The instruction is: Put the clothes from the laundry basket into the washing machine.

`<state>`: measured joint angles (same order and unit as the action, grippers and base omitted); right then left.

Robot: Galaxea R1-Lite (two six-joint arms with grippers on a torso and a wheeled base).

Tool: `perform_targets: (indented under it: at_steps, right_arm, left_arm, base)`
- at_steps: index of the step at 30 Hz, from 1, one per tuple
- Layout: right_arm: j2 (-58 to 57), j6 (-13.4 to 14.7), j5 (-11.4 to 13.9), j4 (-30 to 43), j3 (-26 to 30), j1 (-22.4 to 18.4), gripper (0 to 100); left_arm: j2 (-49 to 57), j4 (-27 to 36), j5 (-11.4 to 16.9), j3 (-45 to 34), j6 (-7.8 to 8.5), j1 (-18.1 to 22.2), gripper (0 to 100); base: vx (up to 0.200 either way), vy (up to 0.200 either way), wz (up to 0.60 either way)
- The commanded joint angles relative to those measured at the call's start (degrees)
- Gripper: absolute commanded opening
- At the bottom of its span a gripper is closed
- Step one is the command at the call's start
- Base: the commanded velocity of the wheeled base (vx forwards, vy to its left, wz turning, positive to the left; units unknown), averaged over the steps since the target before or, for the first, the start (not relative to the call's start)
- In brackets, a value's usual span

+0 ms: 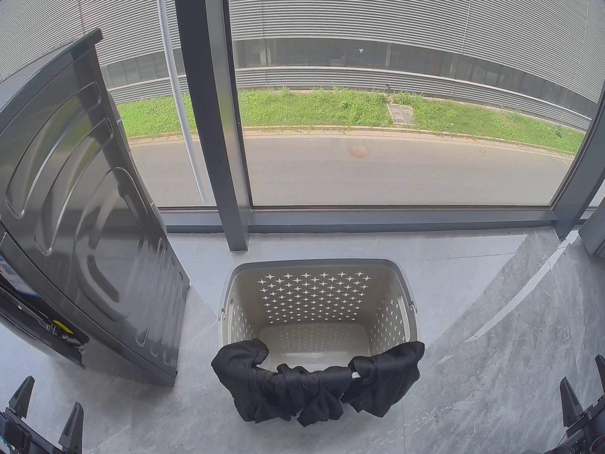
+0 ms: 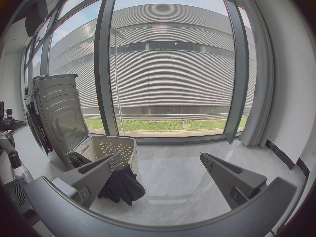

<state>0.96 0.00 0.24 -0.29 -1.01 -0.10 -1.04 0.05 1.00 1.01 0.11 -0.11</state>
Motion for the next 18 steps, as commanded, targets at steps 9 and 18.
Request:
perform_targets:
  at_steps: [9, 18]
  right_arm:
    - [-0.52, 0.00, 0.02, 0.03, 1.01, 0.01, 100]
    - [-0.52, 0.00, 0.02, 0.03, 1.01, 0.01, 100]
  left_arm:
    - [1.04, -0.05, 0.06, -1.01, -0.37, 0.02, 100]
    - [1.04, -0.05, 0.06, -1.01, -0.20, 0.02, 100]
  base:
    - [-0.200, 0.000, 0.00]
    - [-0.111, 0.000, 0.00]
